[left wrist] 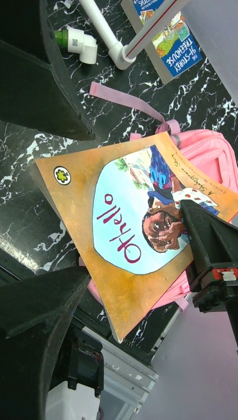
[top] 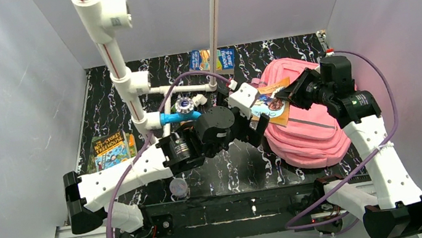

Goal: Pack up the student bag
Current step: Adjust the distractor at the center of the board.

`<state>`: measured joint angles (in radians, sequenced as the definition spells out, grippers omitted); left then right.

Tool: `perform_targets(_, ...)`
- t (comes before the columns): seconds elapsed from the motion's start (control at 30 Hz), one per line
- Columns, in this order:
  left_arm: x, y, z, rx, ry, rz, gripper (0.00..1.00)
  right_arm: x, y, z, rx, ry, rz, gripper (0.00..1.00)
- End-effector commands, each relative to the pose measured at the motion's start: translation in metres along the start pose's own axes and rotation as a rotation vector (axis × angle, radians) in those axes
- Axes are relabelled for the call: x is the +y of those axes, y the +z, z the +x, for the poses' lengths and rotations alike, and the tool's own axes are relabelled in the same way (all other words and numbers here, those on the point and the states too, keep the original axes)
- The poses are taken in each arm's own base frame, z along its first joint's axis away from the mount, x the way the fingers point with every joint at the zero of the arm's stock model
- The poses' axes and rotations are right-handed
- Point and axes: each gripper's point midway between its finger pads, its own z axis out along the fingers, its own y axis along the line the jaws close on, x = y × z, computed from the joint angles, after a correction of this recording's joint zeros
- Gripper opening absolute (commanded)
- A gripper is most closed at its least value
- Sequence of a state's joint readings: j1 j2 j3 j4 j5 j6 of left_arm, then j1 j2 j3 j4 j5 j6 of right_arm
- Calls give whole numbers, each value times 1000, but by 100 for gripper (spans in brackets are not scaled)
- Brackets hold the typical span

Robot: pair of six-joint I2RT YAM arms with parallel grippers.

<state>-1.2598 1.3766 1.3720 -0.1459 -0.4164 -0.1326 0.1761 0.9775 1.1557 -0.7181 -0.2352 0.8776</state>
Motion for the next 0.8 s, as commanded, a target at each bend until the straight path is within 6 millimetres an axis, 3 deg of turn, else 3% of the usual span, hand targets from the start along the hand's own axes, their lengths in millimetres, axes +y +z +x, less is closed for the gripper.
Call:
perform_targets(0.0, 29, -27, -71, -185, -80, -52, 97, -5, -1, 1, -3, -76, 2, 1)
perform_targets(0.4, 53, -21, -62, -155, -76, -91, 98, -12, -4, 4, -10, -87, 21, 1)
perform_targets(0.77, 45, -15, -18, -3, -157, 13, 98, -15, -7, 6, -11, -90, 25, 1)
